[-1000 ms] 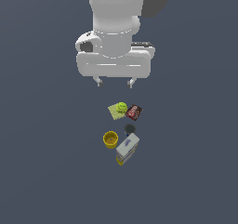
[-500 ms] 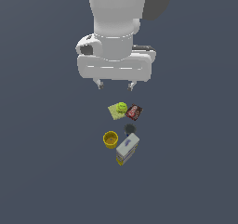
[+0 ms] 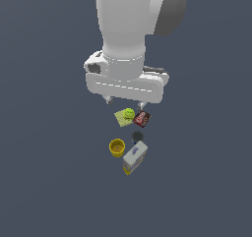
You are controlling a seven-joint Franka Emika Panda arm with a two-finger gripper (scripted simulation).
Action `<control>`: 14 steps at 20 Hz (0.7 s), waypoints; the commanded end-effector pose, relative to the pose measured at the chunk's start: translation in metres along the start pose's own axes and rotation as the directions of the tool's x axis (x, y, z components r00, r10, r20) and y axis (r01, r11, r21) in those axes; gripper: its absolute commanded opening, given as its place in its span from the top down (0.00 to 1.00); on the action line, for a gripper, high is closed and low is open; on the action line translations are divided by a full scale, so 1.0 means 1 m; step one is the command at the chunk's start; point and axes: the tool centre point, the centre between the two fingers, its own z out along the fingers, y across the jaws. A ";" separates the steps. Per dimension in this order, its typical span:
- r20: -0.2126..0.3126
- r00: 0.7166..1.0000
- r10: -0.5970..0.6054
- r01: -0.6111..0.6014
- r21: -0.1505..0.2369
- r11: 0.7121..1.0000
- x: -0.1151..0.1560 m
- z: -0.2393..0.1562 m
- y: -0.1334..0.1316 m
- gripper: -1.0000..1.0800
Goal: Pick up a designated object from a clutter of objects.
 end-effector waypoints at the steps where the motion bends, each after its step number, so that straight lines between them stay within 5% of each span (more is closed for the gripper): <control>1: 0.005 0.999 0.054 -0.054 -0.001 0.999 0.009 0.010 -0.005 0.04; 14: 0.025 0.936 0.350 -0.349 -0.019 0.937 0.055 0.075 -0.036 0.04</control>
